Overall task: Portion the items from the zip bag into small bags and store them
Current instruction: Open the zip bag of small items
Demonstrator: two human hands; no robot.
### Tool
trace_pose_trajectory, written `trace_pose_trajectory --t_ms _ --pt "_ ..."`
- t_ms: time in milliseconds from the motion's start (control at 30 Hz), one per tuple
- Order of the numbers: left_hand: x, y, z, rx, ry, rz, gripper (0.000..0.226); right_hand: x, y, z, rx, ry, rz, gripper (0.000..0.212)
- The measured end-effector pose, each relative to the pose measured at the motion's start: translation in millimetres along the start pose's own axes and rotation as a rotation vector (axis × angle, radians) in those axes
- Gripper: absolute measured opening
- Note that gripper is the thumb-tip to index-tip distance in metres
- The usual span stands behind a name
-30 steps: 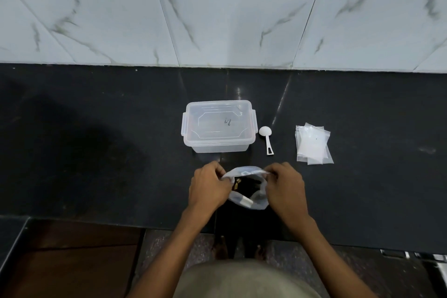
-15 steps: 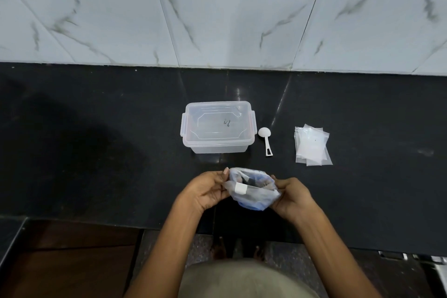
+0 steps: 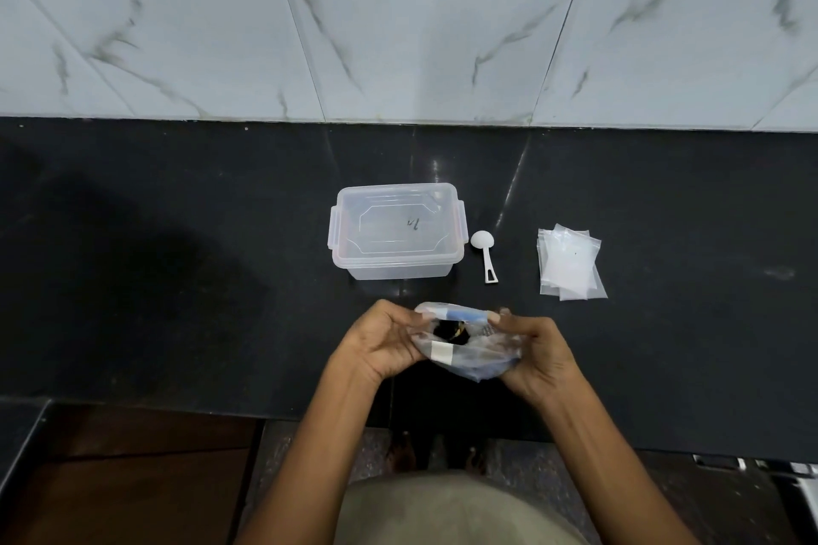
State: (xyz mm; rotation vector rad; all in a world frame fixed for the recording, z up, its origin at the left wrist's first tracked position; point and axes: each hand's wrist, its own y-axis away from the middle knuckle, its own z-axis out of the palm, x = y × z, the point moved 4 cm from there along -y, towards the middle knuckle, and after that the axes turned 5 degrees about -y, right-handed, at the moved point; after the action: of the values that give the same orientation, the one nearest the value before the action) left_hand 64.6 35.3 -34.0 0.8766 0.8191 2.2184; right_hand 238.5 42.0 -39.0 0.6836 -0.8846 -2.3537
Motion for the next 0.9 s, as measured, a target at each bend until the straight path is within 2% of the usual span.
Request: trace_pose_trajectory --t_ms 33,100,133,200,333,433,500,600,700,800,900 --pt "0 1 1 -0.013 -0.062 0.005 0.037 -2 1 -1 0.021 0.010 -0.024 0.036" --pt "-1 1 3 -0.007 -0.155 0.034 0.042 -7 2 -1 0.028 0.099 -0.077 0.052" --pt "0 1 6 0.028 -0.205 0.062 0.040 -8 1 -1 0.011 0.181 -0.102 0.061" --pt "1 -1 5 0.198 -0.325 0.136 0.043 -10 1 3 -0.030 0.374 -0.161 0.070" --pt "-1 -3 3 0.531 -0.562 0.290 0.029 -10 -3 3 0.028 0.829 -0.311 0.071" --pt "-2 -2 7 0.671 -0.689 0.396 0.017 -8 -6 2 0.142 1.114 -0.492 0.060" --pt "-1 -1 8 0.747 -0.772 0.424 0.016 -9 -6 1 0.220 1.229 -0.585 0.051" --pt "5 2 6 0.804 -0.843 0.492 0.013 -11 -9 0 0.210 1.265 -0.584 0.044" --pt "9 2 2 0.809 -0.893 0.512 0.012 -9 -11 1 0.153 1.302 -0.528 0.046" --pt "13 1 -3 0.791 -1.002 0.533 0.018 -8 -14 1 0.101 1.288 -0.503 0.050" --pt "18 8 -8 0.872 -1.006 0.570 0.024 -18 -15 -3 0.098 1.232 -0.536 0.051"
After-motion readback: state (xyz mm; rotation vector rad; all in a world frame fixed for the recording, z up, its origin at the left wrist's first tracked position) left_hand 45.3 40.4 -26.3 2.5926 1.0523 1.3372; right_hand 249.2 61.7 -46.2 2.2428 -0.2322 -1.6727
